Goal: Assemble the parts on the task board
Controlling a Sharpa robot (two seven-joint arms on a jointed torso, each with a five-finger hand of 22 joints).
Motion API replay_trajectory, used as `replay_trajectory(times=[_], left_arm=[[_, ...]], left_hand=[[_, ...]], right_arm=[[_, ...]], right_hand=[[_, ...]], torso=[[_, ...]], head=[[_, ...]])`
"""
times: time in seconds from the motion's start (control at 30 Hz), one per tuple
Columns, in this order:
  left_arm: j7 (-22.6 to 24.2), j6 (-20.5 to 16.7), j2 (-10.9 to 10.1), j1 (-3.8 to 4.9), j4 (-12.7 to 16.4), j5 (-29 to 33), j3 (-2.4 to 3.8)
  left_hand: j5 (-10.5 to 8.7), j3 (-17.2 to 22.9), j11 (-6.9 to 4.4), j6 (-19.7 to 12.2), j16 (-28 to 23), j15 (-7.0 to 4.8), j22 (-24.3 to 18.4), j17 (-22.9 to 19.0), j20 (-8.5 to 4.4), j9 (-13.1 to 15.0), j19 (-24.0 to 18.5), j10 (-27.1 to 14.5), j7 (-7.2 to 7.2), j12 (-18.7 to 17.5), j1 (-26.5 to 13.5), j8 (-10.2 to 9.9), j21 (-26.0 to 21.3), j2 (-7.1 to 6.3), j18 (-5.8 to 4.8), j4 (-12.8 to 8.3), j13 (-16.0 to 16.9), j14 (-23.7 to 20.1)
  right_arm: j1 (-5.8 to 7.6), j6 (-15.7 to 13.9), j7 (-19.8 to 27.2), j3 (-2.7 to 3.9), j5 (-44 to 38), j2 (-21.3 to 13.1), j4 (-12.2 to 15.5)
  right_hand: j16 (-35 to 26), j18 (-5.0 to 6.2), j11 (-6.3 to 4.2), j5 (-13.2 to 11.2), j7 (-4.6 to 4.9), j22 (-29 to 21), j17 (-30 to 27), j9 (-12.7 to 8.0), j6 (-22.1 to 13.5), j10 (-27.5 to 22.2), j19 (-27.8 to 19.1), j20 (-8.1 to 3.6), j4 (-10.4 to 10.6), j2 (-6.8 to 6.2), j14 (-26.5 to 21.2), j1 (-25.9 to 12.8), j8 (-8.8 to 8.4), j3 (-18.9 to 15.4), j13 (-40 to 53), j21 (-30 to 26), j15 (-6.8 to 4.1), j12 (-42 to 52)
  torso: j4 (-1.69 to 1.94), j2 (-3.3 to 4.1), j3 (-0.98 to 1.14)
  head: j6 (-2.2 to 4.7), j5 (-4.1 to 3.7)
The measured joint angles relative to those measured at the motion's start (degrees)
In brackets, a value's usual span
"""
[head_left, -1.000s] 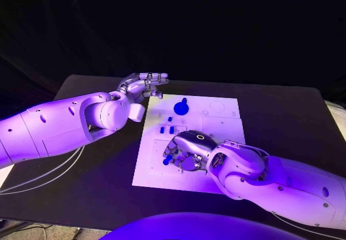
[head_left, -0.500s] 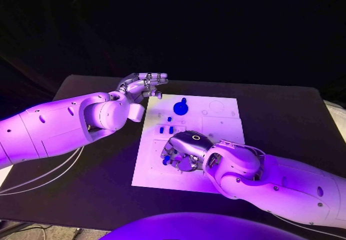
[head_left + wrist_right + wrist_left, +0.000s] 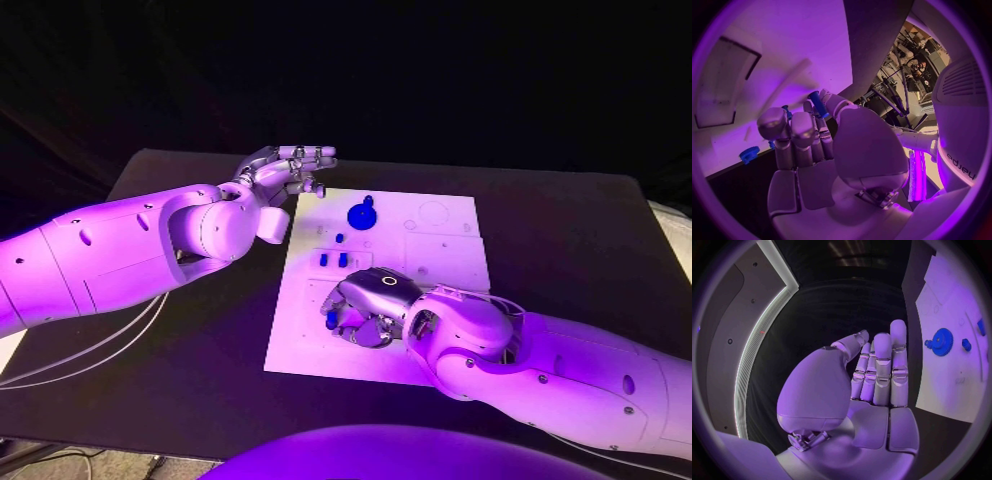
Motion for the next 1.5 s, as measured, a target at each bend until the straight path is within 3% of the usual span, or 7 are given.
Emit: replay_trajectory(times=[0.27,0.57,0.7,0.83,1.07,1.23,1.5], left_arm=[[-0.17,0.14,-0.07,0.0,-0.07,-0.01,0.0],[-0.34,0.29,-0.18,-0.01,-0.19,-0.02,-0.03],[-0.41,0.38,-0.25,-0.02,-0.13,-0.02,-0.04],[-0.46,0.43,-0.58,-0.02,0.25,-0.03,-0.07],[-0.51,0.49,-1.12,-0.02,1.17,-0.1,-0.08],[-0.56,0.55,-1.27,-0.02,1.53,-0.18,-0.08],[-0.62,0.65,-1.3,-0.01,1.6,-0.3,-0.1]], left_hand=[[0.0,0.0,0.0,0.0,0.0,0.18,0.0,-0.11,0.0,0.0,0.0,0.0,0.0,0.0,0.0,0.0,0.0,0.0,0.0,0.0,0.0,-0.17],[0.0,-0.32,0.0,0.0,0.0,0.18,0.01,-0.19,0.0,0.0,0.0,0.0,-0.01,0.0,0.0,0.0,0.0,0.0,0.0,0.0,-0.05,-0.17],[0.0,-0.32,0.0,0.0,0.0,0.18,0.01,-0.19,0.0,0.0,0.0,0.0,-0.01,0.0,0.0,0.0,0.0,0.0,0.0,0.0,-0.05,-0.17],[0.0,-0.32,0.0,0.0,0.0,0.18,0.01,-0.18,0.0,0.0,0.0,0.0,-0.01,0.0,0.0,0.0,0.01,0.0,0.0,0.0,-0.05,-0.17],[0.0,-0.32,0.02,-0.01,0.0,0.19,0.01,-0.19,0.0,0.0,0.0,-0.02,-0.01,0.0,0.0,0.0,0.0,0.0,0.0,0.0,-0.04,-0.16],[0.0,-0.32,0.02,-0.01,0.0,0.18,0.01,-0.27,0.0,0.0,0.0,-0.4,-0.02,0.0,0.0,0.0,0.01,0.0,0.0,0.0,-0.04,-0.16],[0.0,-0.32,0.02,-0.01,0.0,0.19,0.01,-0.26,0.0,0.0,0.0,-0.4,-0.02,0.0,0.0,0.0,0.01,0.0,0.0,0.0,-0.04,-0.16]], right_arm=[[-0.25,-3.9,-0.13,0.32,-0.1,-2.5,2.34],[0.53,-8.76,0.21,2.63,1.37,-9.79,7.51],[2.14,-9.19,-0.13,3.06,4.15,-15.19,9.73],[3.77,-8.87,-2.22,3.27,8.63,-21.41,11.84],[4.09,-6.78,-9.44,2.47,13.81,-28.59,14.56],[3.35,-5.71,-13.79,1.81,15.08,-30.99,15.99],[2.11,-4.9,-17.22,1.31,15.01,-31.21,16.5]], right_hand=[[-1.33,0.0,0.16,0.44,0.01,-2.1,-1.73,0.0,-0.41,-1.45,-0.72,0.09,-0.33,-0.3,-0.21,0.3,0.0,-1.85,0.04,-1.3,0.21,0.39],[-2.12,-0.01,0.03,1.46,0.2,-2.63,-2.67,0.0,-0.6,-1.08,-0.72,0.1,-0.27,-0.53,-0.41,0.53,0.0,-3.5,0.26,-1.87,0.41,1.95],[-1.9,-0.01,-0.38,1.98,0.56,-1.01,-1.99,0.12,-0.01,4.52,-0.21,-0.11,0.61,-0.44,-0.34,0.46,0.0,-4.38,0.94,-1.18,0.34,4.83],[5.2,-1.08,-1.76,3.56,-0.25,9.26,5.72,0.26,1.09,15.2,5.46,-1.3,2.39,-0.28,-0.01,-1.72,0.35,-5.79,4.1,5.44,-1.49,10.75],[12.51,-2.34,-5.08,9.79,-2.3,18.92,13.51,0.74,1.69,20.18,9.54,-3.17,8.01,-1.01,-0.08,-6.01,1.85,-14.05,22.55,11.84,-3.61,27.09],[16.78,-3.16,-4.71,11.61,-2.4,22.24,18.23,0.94,1.38,19.37,10.29,-3.26,12.29,0.25,-0.09,-5.05,3.13,-20.38,47.26,13.66,-3.61,48.05],[20.51,-3.16,-4.48,12.66,-2.31,22.33,19.42,1.3,0.9,20.56,10.48,-3.08,14.94,1.54,0.0,-3.78,4.49,-24.78,60.93,13.9,-3.27,59.41]], torso=[[-0.05,-0.01,0.08],[-0.21,-0.05,0.11],[-0.28,-0.1,0.11],[-0.51,-0.14,0.05],[-1.21,-0.19,-0.05],[-1.76,-0.32,-0.12],[-2.14,-0.49,-0.17]], head=[[0.23,-0.32],[0.69,-1.24],[0.96,-2.19],[1.42,-3.39],[1.85,-5.04],[1.93,-5.64],[1.86,-6.04]])
